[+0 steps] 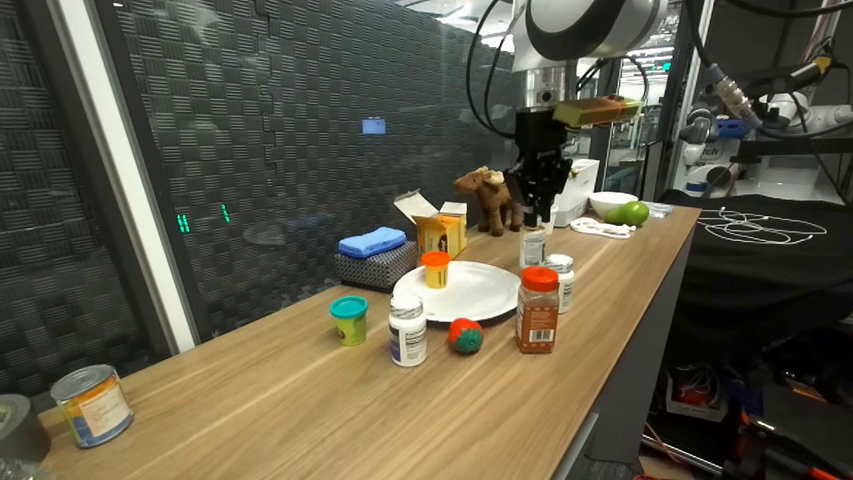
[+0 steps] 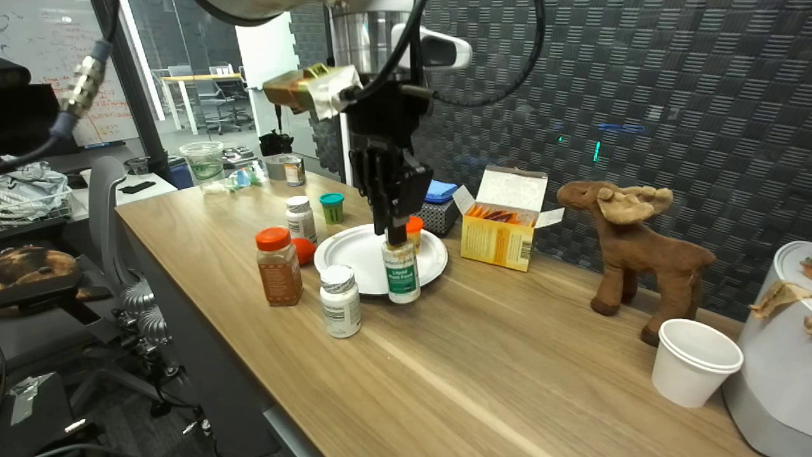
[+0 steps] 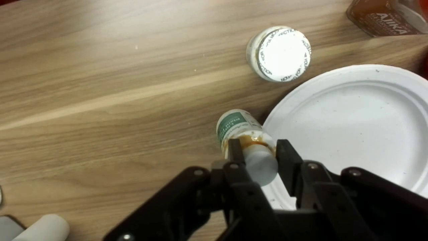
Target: Pick up the objects from the table and put them on the white plate.
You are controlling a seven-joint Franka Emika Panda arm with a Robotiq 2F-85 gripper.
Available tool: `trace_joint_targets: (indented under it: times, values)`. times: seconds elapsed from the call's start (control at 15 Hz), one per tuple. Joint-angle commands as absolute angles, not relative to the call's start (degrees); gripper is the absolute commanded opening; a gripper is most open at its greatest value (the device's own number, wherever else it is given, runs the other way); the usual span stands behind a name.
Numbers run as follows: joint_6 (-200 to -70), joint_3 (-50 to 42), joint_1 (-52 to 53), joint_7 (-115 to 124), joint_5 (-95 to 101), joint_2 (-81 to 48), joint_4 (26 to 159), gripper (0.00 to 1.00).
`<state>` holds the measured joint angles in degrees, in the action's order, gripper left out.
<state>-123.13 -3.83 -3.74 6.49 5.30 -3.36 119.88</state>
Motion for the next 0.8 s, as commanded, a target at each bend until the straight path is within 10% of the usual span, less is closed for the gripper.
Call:
trace_joint_targets:
  times: [0.0, 0.73]
  values:
    - [-118.40, -2.74, -2.20, 7.59, 9.05, -1.36, 116.78, 0.08]
    - [-123.18, -1.49, -2.76, 0.09, -4.06, -11.80, 108.46, 0.08]
